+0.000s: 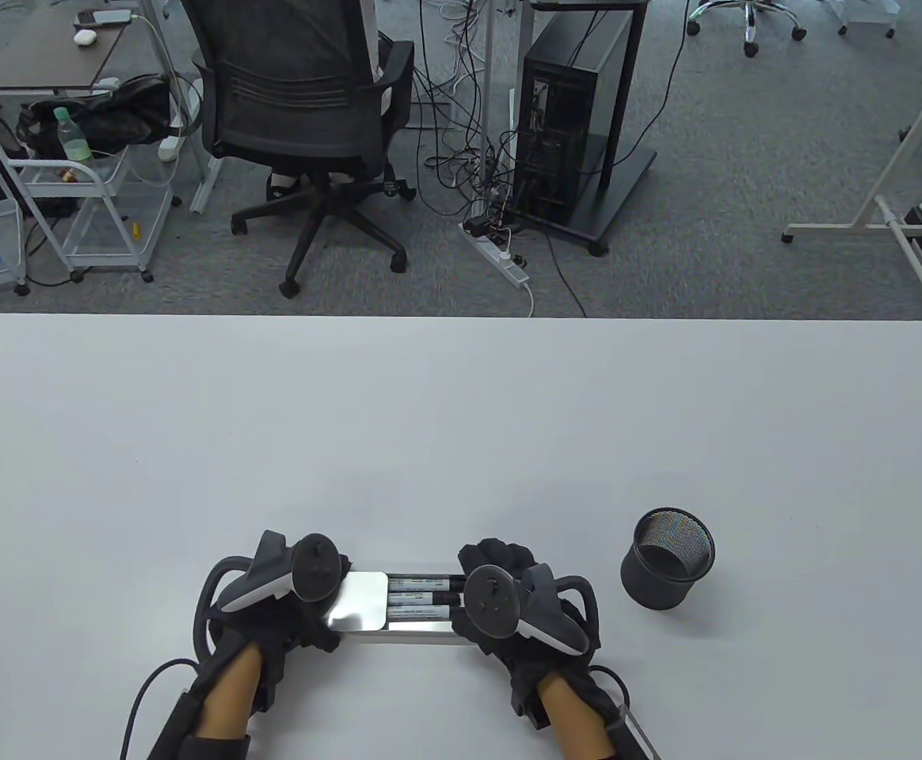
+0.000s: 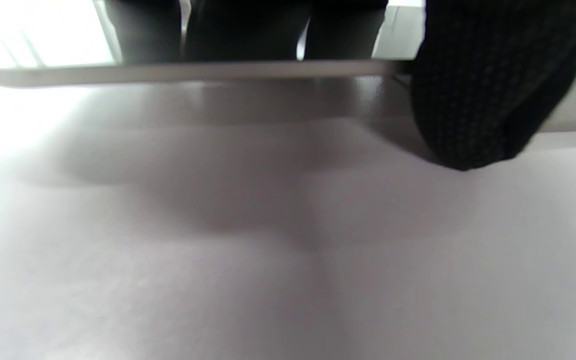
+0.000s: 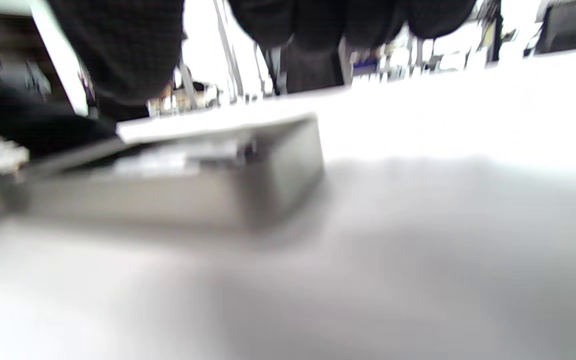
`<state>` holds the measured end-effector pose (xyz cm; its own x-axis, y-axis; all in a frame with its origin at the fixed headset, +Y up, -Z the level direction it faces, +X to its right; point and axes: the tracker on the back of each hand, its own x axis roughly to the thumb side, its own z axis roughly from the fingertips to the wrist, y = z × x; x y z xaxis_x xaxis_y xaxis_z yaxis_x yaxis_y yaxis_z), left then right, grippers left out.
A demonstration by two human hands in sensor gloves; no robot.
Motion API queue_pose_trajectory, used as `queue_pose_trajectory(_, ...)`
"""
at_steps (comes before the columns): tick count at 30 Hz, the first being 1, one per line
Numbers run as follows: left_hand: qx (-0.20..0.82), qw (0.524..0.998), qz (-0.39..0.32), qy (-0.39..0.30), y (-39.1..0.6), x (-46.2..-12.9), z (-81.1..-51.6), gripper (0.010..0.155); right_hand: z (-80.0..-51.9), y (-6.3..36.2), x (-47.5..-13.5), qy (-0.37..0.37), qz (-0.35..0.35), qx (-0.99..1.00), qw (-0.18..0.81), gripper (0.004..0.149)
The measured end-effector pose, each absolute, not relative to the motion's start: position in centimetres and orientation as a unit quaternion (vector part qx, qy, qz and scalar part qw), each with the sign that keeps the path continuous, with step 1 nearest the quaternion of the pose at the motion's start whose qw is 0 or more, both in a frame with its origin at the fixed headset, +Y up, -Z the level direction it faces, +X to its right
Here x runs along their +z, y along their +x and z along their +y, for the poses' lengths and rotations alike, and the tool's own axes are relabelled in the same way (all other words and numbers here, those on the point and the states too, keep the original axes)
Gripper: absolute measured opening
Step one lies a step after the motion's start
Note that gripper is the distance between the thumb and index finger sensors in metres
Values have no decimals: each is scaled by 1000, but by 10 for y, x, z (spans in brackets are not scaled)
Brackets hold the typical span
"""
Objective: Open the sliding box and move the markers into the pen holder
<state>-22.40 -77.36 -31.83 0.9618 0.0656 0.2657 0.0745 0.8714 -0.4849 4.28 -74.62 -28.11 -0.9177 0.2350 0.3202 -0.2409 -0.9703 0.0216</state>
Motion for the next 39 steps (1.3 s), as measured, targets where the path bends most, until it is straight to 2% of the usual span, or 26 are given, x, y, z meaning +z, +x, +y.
queue_pose_trajectory(1,-2,957,-138,-254,-224,-318,-774,83,-744,41,-279,157,-38,981,110,62)
queue_pose_trajectory(4,-1,957,-138,-255,-224,-318,-774,82,-747,32,-276,157,-56,986,33,48)
queue_pose_trajectory(6,-1,957,-138,-255,-224,-318,-774,83,-753,24,-276,158,-56,986,-10,43)
queue_pose_trajectory(14,-1,957,-138,-255,-224,-318,-774,82,-764,13,-280,151,-44,985,-67,26)
queue_pose_trajectory(15,-1,957,-138,-255,-224,-318,-774,82,-765,11,-280,150,-43,985,-68,36)
queue_pose_trajectory(20,1,957,-137,-256,-224,-318,-774,82,-768,5,-283,151,-26,984,-88,32)
queue_pose_trajectory(28,4,957,-137,-256,-224,-318,-774,82,-772,-3,-285,148,-22,982,-117,49)
queue_pose_trajectory(39,9,957,-135,-257,-225,-318,-775,82,-774,3,-289,151,-8,986,-71,41)
